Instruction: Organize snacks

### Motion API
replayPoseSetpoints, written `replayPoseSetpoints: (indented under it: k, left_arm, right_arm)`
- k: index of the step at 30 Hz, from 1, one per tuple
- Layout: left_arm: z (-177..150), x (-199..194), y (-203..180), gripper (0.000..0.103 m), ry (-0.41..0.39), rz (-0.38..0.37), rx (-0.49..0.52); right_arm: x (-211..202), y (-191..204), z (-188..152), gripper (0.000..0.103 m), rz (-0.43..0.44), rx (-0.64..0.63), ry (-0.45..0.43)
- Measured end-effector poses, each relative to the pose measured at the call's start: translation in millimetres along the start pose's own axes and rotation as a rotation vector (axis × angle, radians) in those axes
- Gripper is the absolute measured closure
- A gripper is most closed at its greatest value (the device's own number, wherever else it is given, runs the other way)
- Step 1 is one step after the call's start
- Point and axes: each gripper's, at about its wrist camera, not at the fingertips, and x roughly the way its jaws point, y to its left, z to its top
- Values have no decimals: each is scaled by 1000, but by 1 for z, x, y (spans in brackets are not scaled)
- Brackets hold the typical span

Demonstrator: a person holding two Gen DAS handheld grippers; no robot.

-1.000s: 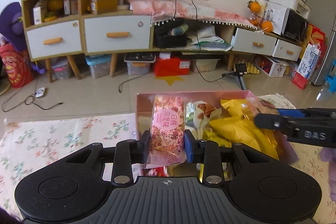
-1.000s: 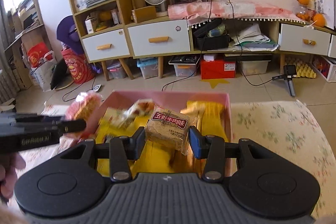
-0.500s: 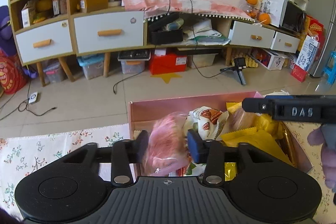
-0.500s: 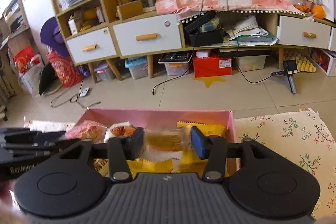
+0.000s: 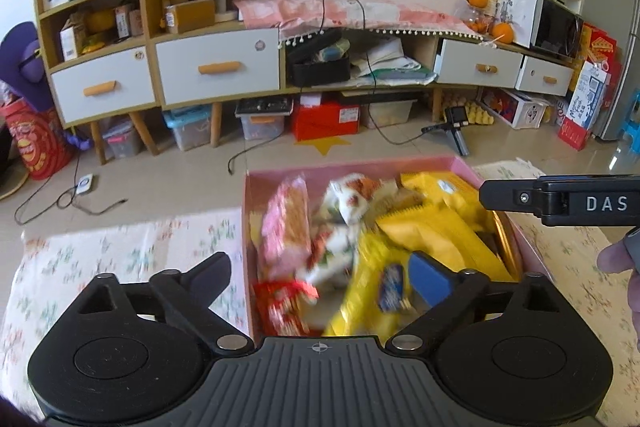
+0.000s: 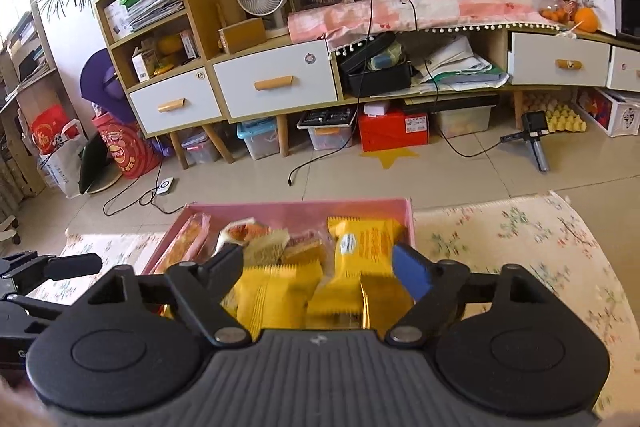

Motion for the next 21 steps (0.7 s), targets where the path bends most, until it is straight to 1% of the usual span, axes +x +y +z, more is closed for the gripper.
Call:
replayPoseSetpoints:
  k: [5, 8, 10, 13, 15, 19, 21]
  left_arm:
    - [-24, -24, -15, 4, 38, 28, -20]
    - [-41, -38, -25, 4, 71, 58, -6]
    - [-49, -47, -31, 3, 92, 72, -6]
    - [-62, -62, -35, 1, 116, 81, -40]
    - [-70, -72, -38, 1, 126, 91, -44]
    - [-83, -94, -41, 1, 135, 123, -65]
    - [-89, -101, -43, 0, 144, 152, -66]
  right_arm:
    - [-22, 1, -14, 11, -23, -14, 20]
    - [-34, 4, -26, 8, -35, -28, 41]
    - [-42, 6, -35, 7, -49, -43, 58]
    - [-53, 9, -45, 5, -59, -44, 81]
    - [-59, 12, -50, 5, -67, -45, 93]
    - [-73, 22, -57, 2, -85, -70, 97]
    - [-80, 26, -62, 0, -88, -84, 98]
